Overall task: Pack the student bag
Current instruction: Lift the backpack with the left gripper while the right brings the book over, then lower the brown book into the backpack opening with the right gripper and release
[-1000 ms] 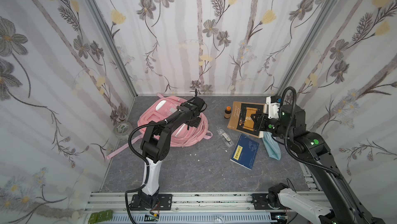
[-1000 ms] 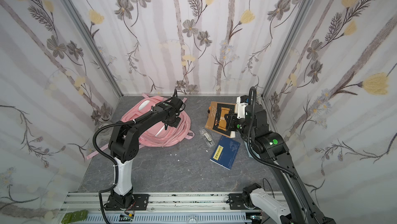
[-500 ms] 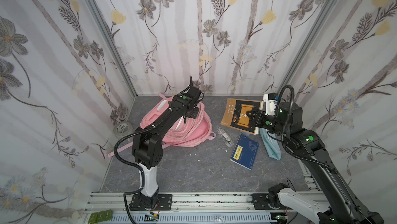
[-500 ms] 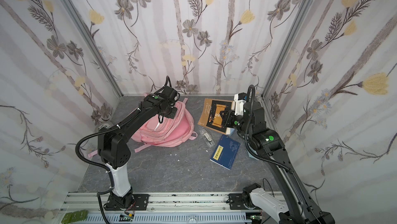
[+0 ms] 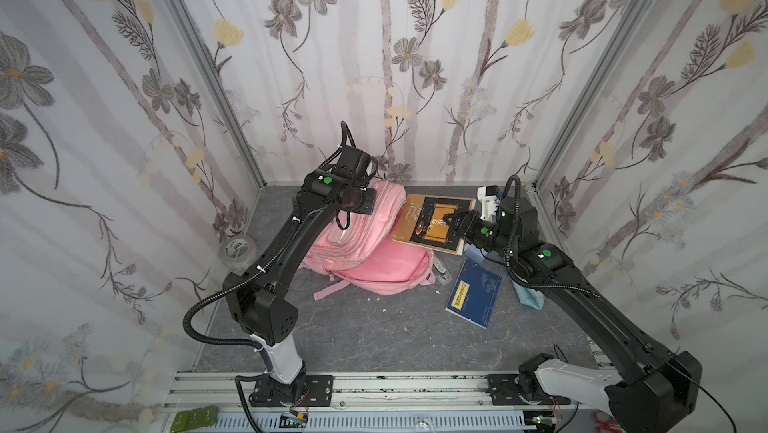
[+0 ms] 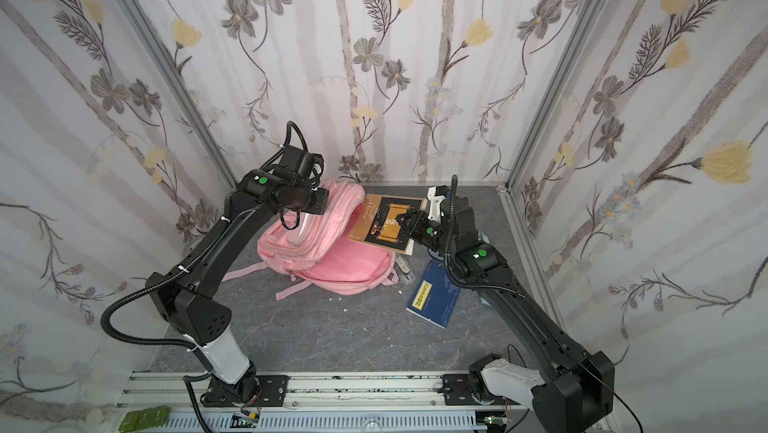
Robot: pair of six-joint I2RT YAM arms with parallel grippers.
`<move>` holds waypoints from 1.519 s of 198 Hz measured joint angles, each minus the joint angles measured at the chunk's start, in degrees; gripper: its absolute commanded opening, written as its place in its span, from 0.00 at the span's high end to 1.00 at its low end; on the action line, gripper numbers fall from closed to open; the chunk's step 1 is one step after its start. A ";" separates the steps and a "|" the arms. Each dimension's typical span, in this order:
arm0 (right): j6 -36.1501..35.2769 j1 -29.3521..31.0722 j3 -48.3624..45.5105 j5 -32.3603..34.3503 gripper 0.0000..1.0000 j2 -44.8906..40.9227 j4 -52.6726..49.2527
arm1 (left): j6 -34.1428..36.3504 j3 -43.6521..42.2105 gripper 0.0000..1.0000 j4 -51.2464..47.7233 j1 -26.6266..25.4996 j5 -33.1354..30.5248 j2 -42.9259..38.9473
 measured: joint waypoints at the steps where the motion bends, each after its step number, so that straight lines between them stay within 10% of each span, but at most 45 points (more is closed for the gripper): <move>1: 0.24 0.15 -0.07 -0.09 1.00 0.24 0.35 | -0.09 0.00 1.00 -0.02 0.02 0.09 -0.02; 140: 16.31 8.61 8.90 0.74 1.00 30.67 23.65 | -3.26 2.36 1.00 -2.67 3.85 9.55 -4.37; 300: 19.76 11.21 33.33 2.67 0.88 57.09 23.65 | -8.76 -0.15 1.00 -1.95 4.96 16.79 -7.80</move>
